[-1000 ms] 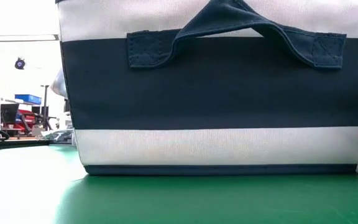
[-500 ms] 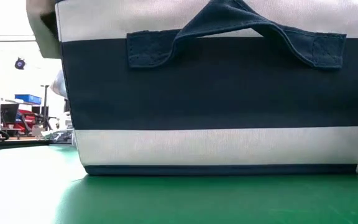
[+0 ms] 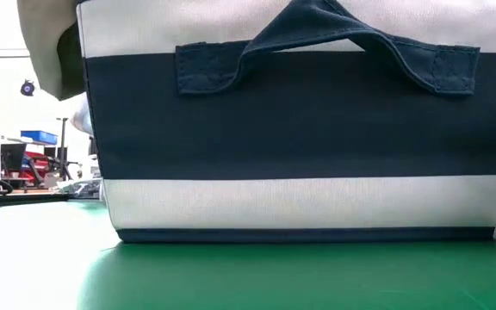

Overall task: Sort clothes
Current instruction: Put the brown shorts into the blue laundry organizer

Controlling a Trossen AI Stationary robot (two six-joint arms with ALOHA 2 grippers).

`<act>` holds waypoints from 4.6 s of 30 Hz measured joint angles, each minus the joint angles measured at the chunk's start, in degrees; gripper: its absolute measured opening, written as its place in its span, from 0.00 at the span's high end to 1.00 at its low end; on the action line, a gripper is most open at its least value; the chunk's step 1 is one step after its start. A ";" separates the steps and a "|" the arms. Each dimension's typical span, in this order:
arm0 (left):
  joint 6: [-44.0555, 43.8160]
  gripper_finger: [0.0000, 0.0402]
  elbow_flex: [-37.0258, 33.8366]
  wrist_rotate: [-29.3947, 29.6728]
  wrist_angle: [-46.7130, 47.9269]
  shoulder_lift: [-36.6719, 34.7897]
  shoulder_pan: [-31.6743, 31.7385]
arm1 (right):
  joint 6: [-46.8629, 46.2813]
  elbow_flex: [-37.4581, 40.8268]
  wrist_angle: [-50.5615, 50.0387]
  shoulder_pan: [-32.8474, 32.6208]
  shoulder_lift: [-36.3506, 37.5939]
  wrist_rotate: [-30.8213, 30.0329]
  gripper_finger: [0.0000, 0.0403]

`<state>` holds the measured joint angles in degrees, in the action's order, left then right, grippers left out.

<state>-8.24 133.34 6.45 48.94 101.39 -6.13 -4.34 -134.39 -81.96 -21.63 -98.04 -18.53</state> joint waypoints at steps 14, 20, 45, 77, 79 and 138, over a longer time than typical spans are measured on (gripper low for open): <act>-4.70 0.40 0.02 -11.99 2.64 1.28 1.16 | -8.62 -0.09 5.72 0.91 0.00 -10.12 0.44; -1.33 0.25 0.02 -17.49 5.31 1.17 1.05 | -10.65 -0.09 6.02 2.09 -0.17 -14.70 0.27; 0.29 0.96 0.02 -2.47 6.91 2.77 1.20 | -9.12 -0.09 6.43 2.80 -1.92 -9.02 0.23; 12.01 1.00 0.02 -21.69 -17.83 -15.10 1.71 | 1.40 -0.55 33.28 6.47 6.71 2.74 0.08; 11.84 1.00 0.02 -25.86 -18.82 -13.76 1.71 | 1.42 -0.55 34.70 8.61 5.83 6.84 0.08; -0.88 0.63 0.00 -4.39 23.09 -15.27 1.94 | 8.35 -0.22 19.51 8.62 -0.31 9.01 0.96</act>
<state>-9.13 133.34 2.06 72.03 86.12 -4.19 4.01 -134.61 -62.45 -13.01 -98.35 -9.52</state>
